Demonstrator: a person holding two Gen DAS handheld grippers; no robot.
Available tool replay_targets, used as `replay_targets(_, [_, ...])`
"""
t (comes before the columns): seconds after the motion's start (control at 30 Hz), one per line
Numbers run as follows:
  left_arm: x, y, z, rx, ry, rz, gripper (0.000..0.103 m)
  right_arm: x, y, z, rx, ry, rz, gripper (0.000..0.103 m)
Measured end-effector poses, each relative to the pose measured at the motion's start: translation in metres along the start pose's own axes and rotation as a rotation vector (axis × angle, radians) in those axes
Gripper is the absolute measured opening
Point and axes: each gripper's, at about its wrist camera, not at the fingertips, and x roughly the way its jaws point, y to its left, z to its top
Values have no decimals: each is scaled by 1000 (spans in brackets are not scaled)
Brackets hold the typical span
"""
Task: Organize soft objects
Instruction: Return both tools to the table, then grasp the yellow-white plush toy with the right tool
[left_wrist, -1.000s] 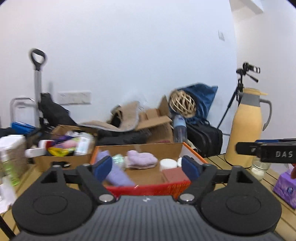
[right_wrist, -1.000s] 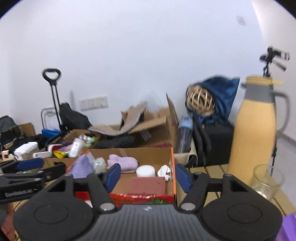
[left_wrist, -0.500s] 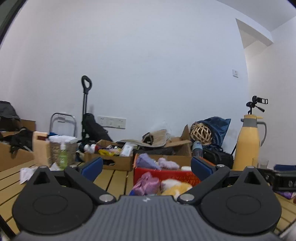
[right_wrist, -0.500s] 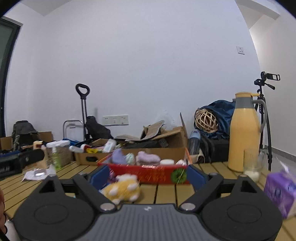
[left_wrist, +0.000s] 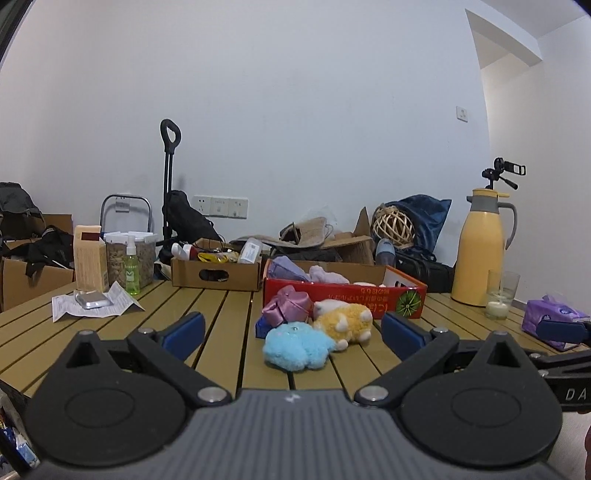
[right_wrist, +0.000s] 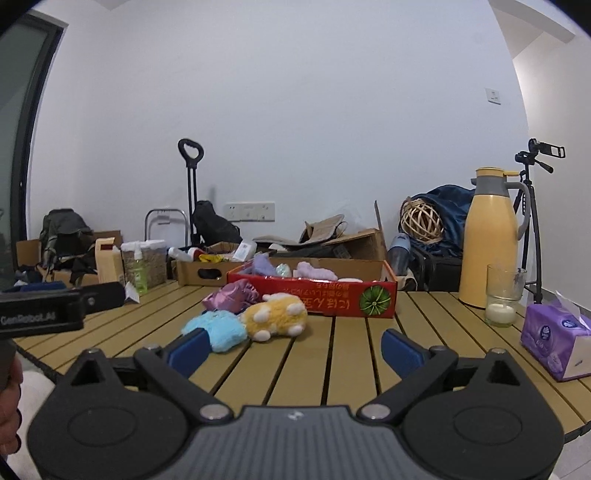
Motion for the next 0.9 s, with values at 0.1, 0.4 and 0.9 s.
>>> replay_targets(0.1, [9, 2, -2, -18, 27, -6, 103, 9, -1, -2, 4, 31, 10, 99])
replay_targets(0.4, [77, -2, 4, -37, 107, -40, 103, 80, -19, 12, 60, 124, 47, 91])
replay_targets(0.9, [192, 7, 39, -29, 129, -40, 102, 261, -22, 45, 178, 258, 139, 85])
